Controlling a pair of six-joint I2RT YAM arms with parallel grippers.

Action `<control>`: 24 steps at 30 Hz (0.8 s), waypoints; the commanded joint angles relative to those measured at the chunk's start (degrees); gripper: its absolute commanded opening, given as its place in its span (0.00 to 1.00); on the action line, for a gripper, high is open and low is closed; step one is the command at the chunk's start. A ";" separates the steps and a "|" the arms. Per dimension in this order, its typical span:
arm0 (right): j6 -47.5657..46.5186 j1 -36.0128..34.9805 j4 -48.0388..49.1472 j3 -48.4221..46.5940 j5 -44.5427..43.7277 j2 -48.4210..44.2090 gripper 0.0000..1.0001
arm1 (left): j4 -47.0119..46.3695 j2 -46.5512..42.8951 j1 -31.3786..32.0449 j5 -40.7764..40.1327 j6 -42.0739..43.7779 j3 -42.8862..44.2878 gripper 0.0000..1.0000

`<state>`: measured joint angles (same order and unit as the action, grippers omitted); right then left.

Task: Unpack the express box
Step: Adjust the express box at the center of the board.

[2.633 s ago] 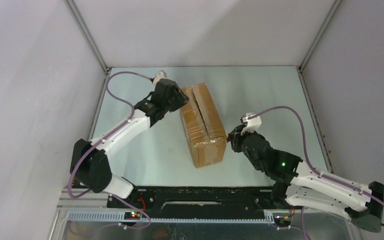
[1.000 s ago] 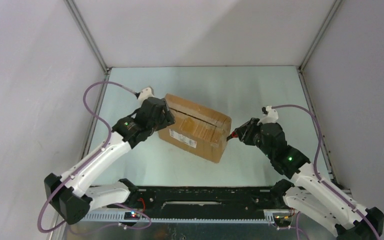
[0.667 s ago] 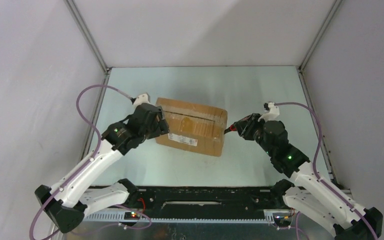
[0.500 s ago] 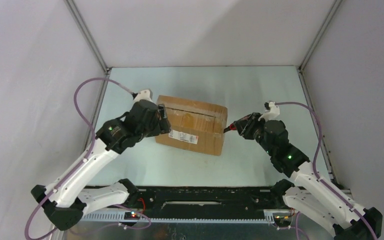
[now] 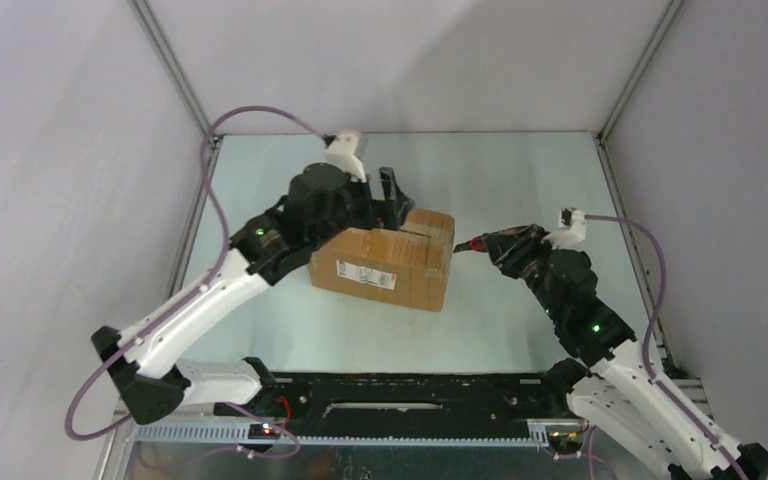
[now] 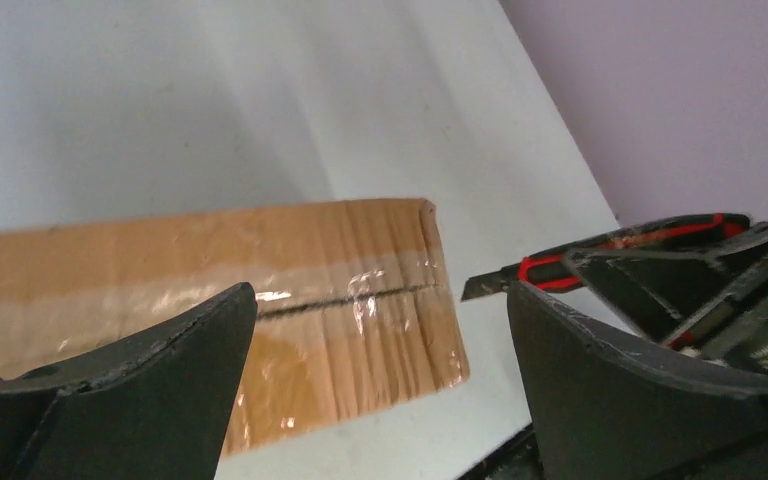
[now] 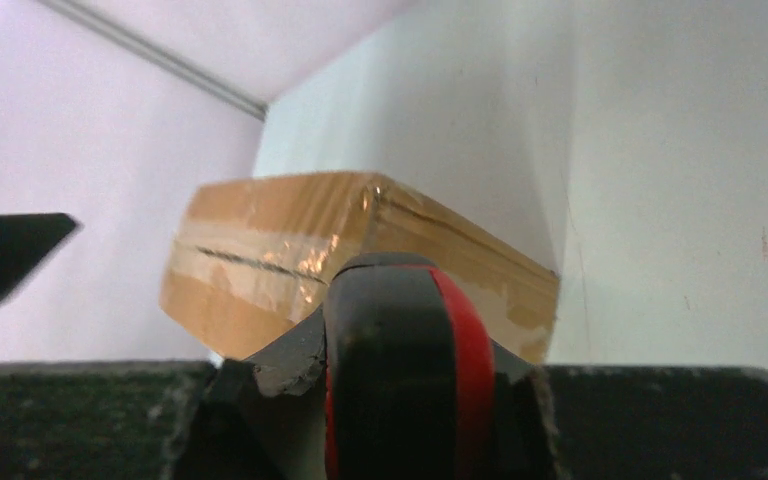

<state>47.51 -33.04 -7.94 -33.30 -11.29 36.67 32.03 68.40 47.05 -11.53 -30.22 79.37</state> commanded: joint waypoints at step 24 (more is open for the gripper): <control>16.30 9.61 17.09 2.98 6.81 6.91 0.00 | -25.53 -9.07 1.56 28.39 68.97 -24.94 1.00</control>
<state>62.70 -22.79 2.87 -29.71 -6.70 42.00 -1.80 60.29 47.97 8.25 32.75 52.66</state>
